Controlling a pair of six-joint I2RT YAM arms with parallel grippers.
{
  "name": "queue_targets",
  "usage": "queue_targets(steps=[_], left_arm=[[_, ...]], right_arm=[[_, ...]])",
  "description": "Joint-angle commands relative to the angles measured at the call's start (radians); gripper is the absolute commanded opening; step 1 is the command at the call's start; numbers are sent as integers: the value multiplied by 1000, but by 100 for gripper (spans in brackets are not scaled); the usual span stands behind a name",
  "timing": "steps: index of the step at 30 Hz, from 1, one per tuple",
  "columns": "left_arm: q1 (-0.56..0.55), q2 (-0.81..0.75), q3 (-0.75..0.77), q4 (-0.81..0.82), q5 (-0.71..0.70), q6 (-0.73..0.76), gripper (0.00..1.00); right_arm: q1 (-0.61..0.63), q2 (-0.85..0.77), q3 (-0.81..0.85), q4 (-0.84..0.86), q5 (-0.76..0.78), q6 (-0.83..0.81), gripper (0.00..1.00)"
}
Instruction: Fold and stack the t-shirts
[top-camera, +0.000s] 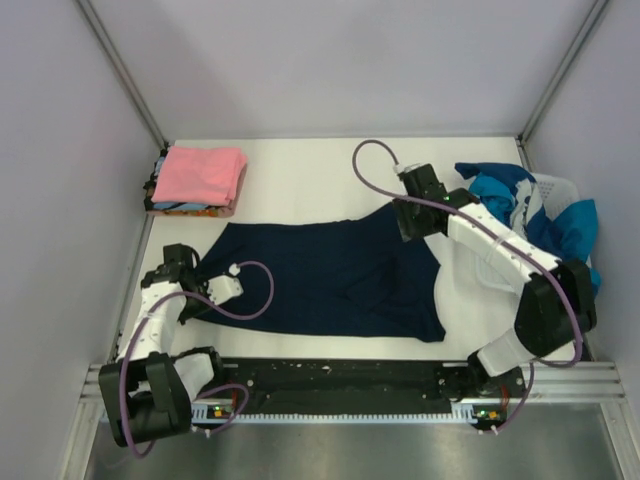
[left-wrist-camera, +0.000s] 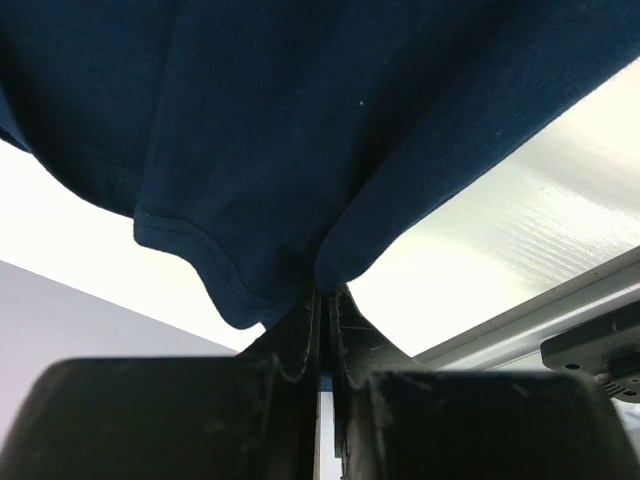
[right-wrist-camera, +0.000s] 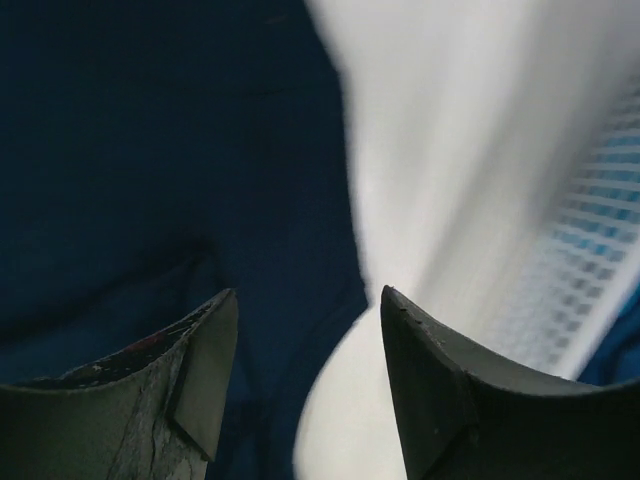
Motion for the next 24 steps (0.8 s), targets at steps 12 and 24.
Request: queue_targets(steps=[12, 24], left_arm=[[2, -61, 147, -88, 158, -8, 65], [-732, 111, 444, 10, 367, -335, 62]], right_arm=[[60, -36, -148, 123, -530, 202, 54], [-58, 95, -178, 181, -536, 275, 0]])
